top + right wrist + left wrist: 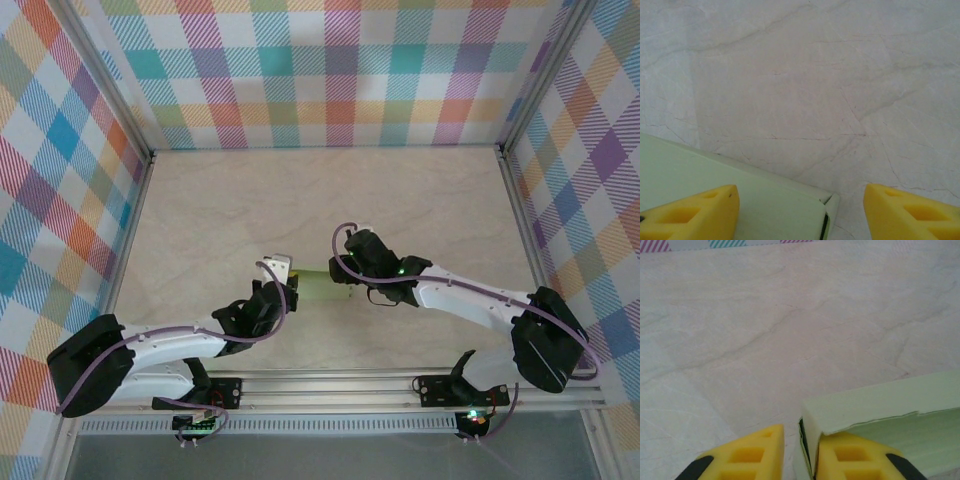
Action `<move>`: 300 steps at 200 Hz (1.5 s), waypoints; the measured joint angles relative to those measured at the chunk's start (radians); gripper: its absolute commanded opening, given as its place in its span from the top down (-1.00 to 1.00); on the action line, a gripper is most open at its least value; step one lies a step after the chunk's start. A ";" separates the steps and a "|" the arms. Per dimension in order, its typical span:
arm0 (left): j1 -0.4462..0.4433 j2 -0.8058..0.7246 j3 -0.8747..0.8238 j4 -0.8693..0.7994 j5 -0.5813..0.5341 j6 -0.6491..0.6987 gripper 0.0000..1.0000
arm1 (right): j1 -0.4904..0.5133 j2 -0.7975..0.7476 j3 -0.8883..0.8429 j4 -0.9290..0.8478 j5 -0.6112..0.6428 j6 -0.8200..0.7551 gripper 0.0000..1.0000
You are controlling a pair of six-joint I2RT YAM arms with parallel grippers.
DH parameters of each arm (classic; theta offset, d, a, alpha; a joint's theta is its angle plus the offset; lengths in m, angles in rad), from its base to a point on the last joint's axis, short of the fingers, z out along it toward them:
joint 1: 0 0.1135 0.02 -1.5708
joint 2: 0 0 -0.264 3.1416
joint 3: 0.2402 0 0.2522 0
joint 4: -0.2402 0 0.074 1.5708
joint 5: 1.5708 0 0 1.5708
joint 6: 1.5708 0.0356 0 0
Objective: Fold the paper box
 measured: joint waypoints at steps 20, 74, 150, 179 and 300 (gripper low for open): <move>0.000 -0.008 0.001 -0.018 -0.003 0.000 0.26 | 0.000 0.000 -0.003 0.000 0.000 0.003 -0.33; -0.001 -0.079 0.001 -0.120 0.020 0.006 -0.50 | 0.000 0.018 -0.003 0.000 0.004 0.018 -0.32; -0.004 -0.206 -0.019 -0.255 0.042 0.007 -0.63 | 0.000 0.044 -0.017 0.047 0.000 0.055 -0.31; -0.004 -0.219 -0.019 -0.276 0.057 0.006 -0.73 | 0.000 0.056 -0.018 0.057 0.000 0.059 -0.31; -0.004 -0.282 -0.018 -0.332 0.206 0.008 -1.00 | 0.000 0.072 -0.074 0.190 0.024 0.081 -0.30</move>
